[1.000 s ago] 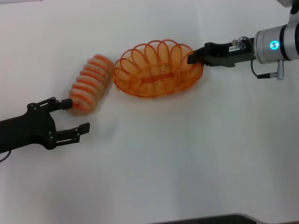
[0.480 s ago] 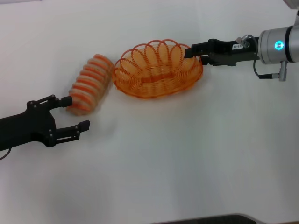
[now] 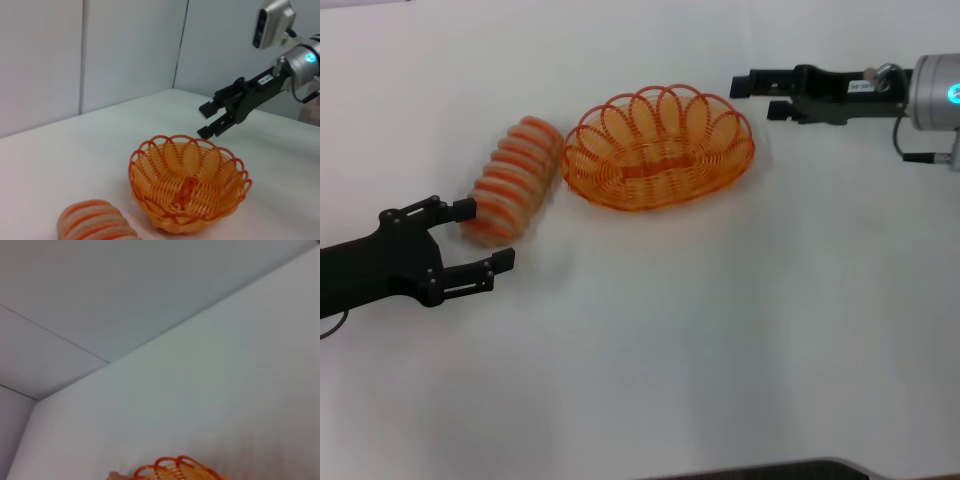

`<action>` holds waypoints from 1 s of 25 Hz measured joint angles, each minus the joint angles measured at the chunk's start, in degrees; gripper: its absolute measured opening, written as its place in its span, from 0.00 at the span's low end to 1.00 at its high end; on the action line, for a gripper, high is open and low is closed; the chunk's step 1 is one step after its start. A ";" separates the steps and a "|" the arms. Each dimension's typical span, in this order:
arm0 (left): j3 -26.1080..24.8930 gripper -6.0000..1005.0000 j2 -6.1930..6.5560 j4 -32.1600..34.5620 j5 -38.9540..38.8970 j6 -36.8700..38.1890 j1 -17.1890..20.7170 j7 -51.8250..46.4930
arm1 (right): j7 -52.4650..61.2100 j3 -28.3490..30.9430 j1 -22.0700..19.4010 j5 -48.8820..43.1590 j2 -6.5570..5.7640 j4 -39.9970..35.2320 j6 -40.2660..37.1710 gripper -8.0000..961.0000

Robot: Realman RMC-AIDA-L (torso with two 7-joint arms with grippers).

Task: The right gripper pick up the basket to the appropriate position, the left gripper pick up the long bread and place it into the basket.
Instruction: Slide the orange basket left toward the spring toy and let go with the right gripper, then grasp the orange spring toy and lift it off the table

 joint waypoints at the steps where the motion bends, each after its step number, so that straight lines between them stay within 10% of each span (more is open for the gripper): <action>1: -0.14 0.85 -0.04 0.03 -0.05 -0.17 0.00 0.00 | -0.52 0.00 -0.42 0.58 -0.02 -0.65 -0.56 0.86; 5: -0.24 0.85 -0.14 0.03 -0.22 -1.15 0.00 -0.02 | -2.60 -0.02 -2.46 3.41 0.36 -3.99 -1.78 0.99; 25: -5.65 0.85 -2.10 -1.37 -1.04 -3.93 -1.38 -2.06 | -34.10 2.73 -8.38 18.02 -0.50 -5.73 -12.80 0.98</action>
